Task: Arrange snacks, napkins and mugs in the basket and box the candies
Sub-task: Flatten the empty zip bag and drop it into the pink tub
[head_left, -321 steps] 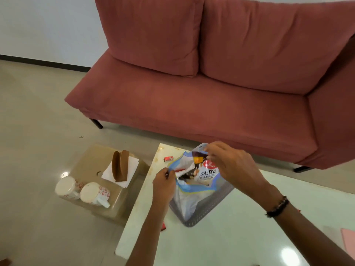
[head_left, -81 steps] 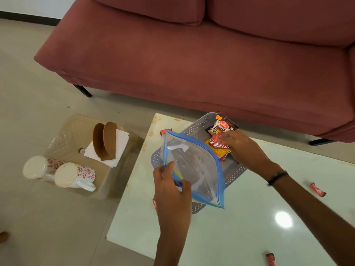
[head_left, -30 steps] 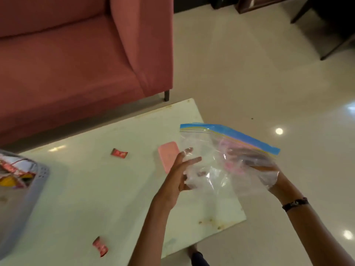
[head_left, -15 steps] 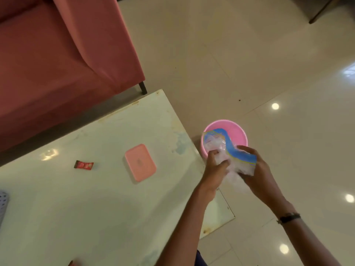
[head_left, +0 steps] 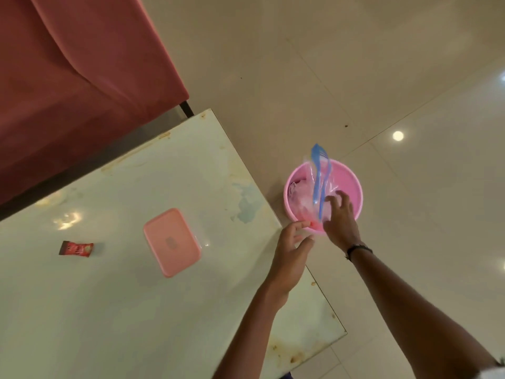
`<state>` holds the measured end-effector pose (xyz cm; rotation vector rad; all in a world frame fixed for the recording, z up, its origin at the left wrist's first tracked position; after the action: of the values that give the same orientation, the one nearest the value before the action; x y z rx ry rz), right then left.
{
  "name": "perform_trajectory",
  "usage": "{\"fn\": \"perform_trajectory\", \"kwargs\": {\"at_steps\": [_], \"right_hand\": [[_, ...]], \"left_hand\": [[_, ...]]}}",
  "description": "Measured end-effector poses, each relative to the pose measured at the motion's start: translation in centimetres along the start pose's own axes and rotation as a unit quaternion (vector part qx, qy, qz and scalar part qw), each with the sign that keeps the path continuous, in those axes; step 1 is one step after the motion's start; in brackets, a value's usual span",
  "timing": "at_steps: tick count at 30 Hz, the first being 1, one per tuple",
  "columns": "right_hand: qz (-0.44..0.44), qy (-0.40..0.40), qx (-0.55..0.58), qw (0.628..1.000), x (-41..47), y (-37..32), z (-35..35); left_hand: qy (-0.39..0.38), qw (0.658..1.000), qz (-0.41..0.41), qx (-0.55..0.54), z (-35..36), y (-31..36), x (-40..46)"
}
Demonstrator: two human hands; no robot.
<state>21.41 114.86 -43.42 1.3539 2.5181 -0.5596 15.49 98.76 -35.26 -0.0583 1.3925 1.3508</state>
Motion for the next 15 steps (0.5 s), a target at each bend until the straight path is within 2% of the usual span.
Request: {"fn": "perform_trajectory", "kwargs": {"at_steps": [2, 4, 5, 7, 9, 11, 12, 13, 15], "right_hand": [[-0.017, -0.130, -0.108, 0.986, 0.1, 1.0, 4.2], [-0.040, -0.188, -0.186, 0.964, -0.1, 1.6, 5.8], [-0.044, -0.182, -0.208, 0.960, -0.1, 1.6, 5.6], [-0.029, -0.080, -0.181, 0.980, 0.5, 1.0, 3.1], [0.014, 0.060, -0.078, 0.995, 0.5, 0.3, -0.8], [0.017, 0.159, 0.021, 0.987, 0.1, -0.9, -3.4], [0.001, 0.174, 0.044, 0.984, 0.2, -1.8, -3.8], [-0.017, 0.154, 0.045, 0.987, 0.5, -2.6, -3.2], [-0.065, 0.008, -0.035, 0.997, 1.4, -3.3, 1.0]], "left_hand": [[-0.001, 1.000, 0.001, 0.001, -0.1, 0.0, 0.0], [0.001, 1.000, 0.003, 0.001, -0.3, 0.1, -0.2], [0.002, 1.000, 0.003, 0.000, -0.4, 0.3, -0.3], [0.005, 1.000, 0.005, -0.006, -0.4, 0.7, -0.7], [0.008, 1.000, 0.007, -0.007, -0.5, 1.1, -0.9], [0.011, 1.000, 0.010, -0.007, -0.6, 1.4, -1.1], [0.012, 1.000, 0.012, -0.009, -0.6, 1.4, -1.2], [0.013, 1.000, 0.014, -0.011, -0.6, 1.5, -1.2], [0.013, 1.000, 0.018, -0.015, -0.7, 1.7, -1.4]]}}
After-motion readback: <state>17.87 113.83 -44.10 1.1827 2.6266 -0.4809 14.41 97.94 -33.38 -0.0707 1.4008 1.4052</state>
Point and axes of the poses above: each hand's wrist, its own x-axis towards the middle knuckle, its own z-axis out of the palm, y = z × x, the point moved 10 cm from there along x, towards the middle knuckle, and after that the axes turned 15 degrees about -x, right-handed, at the moved point
